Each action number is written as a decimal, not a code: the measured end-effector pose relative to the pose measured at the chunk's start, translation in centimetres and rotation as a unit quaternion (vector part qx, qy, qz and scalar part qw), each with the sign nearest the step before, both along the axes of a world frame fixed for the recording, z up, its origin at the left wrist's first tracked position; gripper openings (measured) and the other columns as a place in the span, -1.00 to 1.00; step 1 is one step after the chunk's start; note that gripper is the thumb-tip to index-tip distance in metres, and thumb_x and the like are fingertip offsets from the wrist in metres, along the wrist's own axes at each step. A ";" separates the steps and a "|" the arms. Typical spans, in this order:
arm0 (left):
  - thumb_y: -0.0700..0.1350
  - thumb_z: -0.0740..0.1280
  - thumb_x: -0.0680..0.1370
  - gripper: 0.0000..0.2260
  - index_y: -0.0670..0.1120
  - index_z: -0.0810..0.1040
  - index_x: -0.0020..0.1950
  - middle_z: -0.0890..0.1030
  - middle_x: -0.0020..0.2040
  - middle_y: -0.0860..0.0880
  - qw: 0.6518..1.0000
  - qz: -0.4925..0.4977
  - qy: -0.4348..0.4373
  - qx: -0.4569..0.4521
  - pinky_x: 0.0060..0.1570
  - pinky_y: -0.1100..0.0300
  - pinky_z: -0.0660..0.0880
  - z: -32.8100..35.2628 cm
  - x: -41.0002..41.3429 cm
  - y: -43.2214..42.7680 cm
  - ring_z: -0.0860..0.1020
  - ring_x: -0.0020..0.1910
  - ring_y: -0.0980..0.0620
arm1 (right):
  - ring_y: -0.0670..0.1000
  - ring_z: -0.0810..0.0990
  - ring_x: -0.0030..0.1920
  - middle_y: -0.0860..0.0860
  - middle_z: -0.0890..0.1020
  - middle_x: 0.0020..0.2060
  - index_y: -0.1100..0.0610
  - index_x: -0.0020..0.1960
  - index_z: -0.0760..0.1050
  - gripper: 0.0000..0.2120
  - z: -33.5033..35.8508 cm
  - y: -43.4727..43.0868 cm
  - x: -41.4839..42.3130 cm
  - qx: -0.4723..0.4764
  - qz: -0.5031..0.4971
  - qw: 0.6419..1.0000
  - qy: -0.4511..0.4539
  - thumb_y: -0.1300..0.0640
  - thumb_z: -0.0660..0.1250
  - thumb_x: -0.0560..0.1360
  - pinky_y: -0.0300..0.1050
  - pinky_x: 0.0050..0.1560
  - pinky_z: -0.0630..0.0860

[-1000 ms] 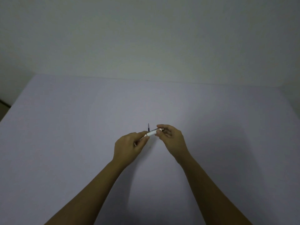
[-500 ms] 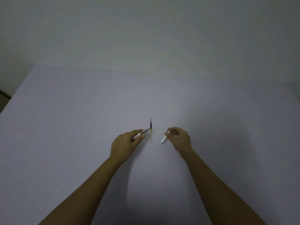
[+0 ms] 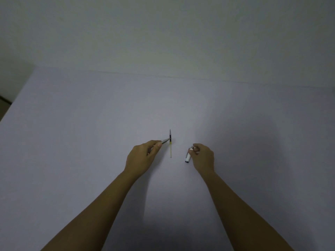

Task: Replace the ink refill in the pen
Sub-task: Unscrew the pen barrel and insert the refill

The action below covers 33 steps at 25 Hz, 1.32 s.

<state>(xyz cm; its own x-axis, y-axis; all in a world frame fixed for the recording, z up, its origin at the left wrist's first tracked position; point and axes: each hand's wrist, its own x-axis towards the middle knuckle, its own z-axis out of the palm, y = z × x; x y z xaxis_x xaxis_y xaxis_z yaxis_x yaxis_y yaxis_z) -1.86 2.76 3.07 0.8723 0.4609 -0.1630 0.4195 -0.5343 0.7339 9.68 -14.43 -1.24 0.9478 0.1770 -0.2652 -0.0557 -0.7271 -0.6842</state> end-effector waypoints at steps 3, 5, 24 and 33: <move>0.12 0.14 0.56 -0.68 0.03 0.53 0.19 0.65 -0.13 -0.01 1.000 0.009 -0.001 -0.014 -0.17 0.13 0.51 0.3 0.2 0.2 0.56 -0.19 0.01 | 0.20 0.60 0.06 0.22 0.65 0.02 0.27 0.09 0.56 -0.76 0.3 0.2 0.4 -0.010 -0.001 1.000 -0.010 0.20 0.36 0.46 -0.07 0.07 0.47; 0.10 0.15 0.56 -0.69 -0.02 0.53 0.17 0.64 -0.16 -0.07 0.999 0.020 0.002 -0.025 -0.17 0.08 0.52 0.4 0.1 0.3 0.57 -0.21 -0.04 | 0.18 0.60 0.07 0.21 0.65 0.03 0.28 0.14 0.54 -0.72 0.6 0.2 0.3 -0.014 0.002 1.000 -0.004 0.17 0.35 0.47 -0.07 0.10 0.47; 0.00 0.09 0.60 -0.71 -0.13 0.52 0.08 0.53 -0.21 -0.02 0.967 -0.239 0.013 0.085 -0.30 0.31 0.31 4.2 0.5 -0.7 0.41 -0.32 0.10 | 0.09 0.49 -0.13 0.11 0.59 -0.21 0.18 0.00 0.58 -0.77 11.6 1.9 -0.3 -0.154 0.469 0.866 -0.084 0.08 0.21 0.55 -0.05 -0.14 0.34; 0.02 0.14 0.59 -0.72 -0.13 0.50 0.09 0.46 -0.19 0.06 0.965 -0.239 -0.006 0.110 -0.33 0.39 0.28 5.8 -0.3 -0.6 0.38 -0.29 0.11 | 0.10 0.60 -0.07 0.09 0.69 -0.06 0.15 0.09 0.58 -0.74 12.1 0.1 -0.6 -0.107 0.440 0.885 -0.111 0.08 0.16 0.57 -0.05 -0.03 0.46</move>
